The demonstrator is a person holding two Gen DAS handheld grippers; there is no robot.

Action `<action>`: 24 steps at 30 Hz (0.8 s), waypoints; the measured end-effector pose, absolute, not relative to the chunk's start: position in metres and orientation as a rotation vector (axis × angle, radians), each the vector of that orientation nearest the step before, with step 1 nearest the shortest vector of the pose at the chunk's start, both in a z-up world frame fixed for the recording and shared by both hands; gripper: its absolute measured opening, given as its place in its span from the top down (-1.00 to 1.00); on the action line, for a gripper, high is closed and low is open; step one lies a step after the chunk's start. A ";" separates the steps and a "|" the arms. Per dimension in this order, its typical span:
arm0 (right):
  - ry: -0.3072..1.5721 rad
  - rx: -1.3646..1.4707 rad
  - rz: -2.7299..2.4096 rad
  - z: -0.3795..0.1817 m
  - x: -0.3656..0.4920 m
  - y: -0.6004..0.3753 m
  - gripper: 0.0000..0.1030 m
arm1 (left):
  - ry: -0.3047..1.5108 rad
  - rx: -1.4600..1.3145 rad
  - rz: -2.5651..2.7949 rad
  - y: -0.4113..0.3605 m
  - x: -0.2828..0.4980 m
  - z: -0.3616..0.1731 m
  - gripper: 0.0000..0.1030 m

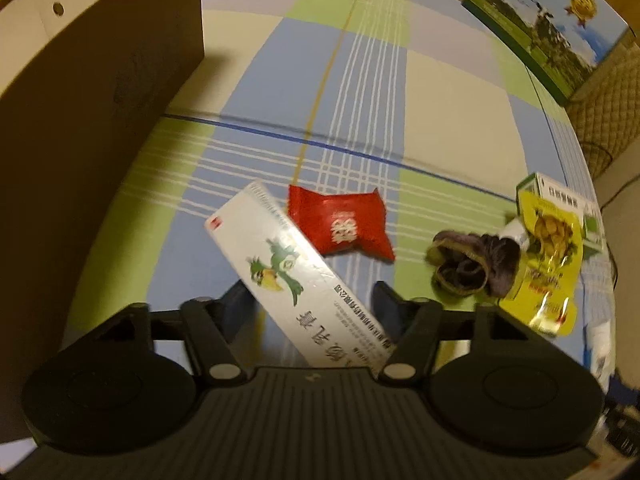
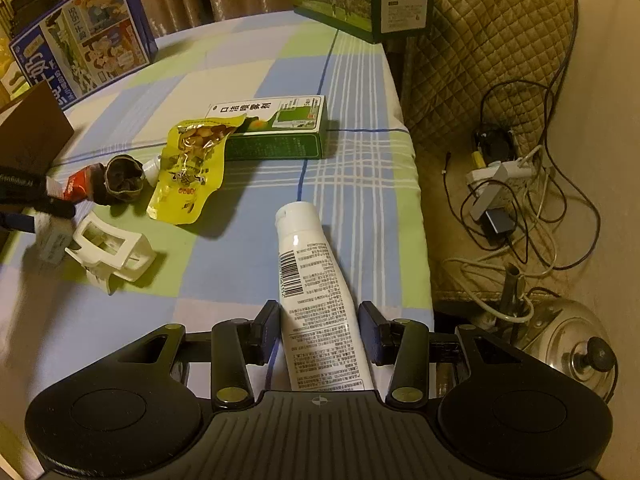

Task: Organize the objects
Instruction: 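Grasp bird-print ointment box with left gripper while right holds lotion tube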

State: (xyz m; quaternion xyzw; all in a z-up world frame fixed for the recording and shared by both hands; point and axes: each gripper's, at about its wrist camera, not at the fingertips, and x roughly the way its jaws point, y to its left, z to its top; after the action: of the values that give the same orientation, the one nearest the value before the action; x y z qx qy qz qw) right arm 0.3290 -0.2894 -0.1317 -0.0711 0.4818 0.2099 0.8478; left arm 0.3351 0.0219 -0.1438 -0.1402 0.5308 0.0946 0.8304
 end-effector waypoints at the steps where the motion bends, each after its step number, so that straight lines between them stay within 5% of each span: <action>1: 1.016 -0.152 0.442 -0.132 0.329 -0.289 0.21 | 1.126 -0.282 0.195 0.023 0.332 -0.143 0.06; 6: 1.016 -0.167 0.440 -0.132 0.328 -0.286 0.21 | 1.141 -0.202 0.176 0.036 0.307 -0.142 0.34; 13: 0.993 -0.253 0.447 -0.134 0.327 -0.276 0.21 | 1.168 -0.132 0.142 0.043 0.275 -0.139 0.31; 17: 0.981 -0.250 0.449 -0.136 0.333 -0.273 0.21 | 1.162 -0.115 0.158 0.043 0.281 -0.140 0.11; 24: 0.957 -0.254 0.454 -0.138 0.344 -0.268 0.21 | 1.149 -0.083 0.147 0.038 0.296 -0.143 0.16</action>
State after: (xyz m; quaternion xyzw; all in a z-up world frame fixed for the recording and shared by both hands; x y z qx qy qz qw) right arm 0.3438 -0.2678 -0.1379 -0.1207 0.4553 0.2159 0.8553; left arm 0.2956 0.0381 -0.1427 -0.0391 0.5426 0.0692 0.8362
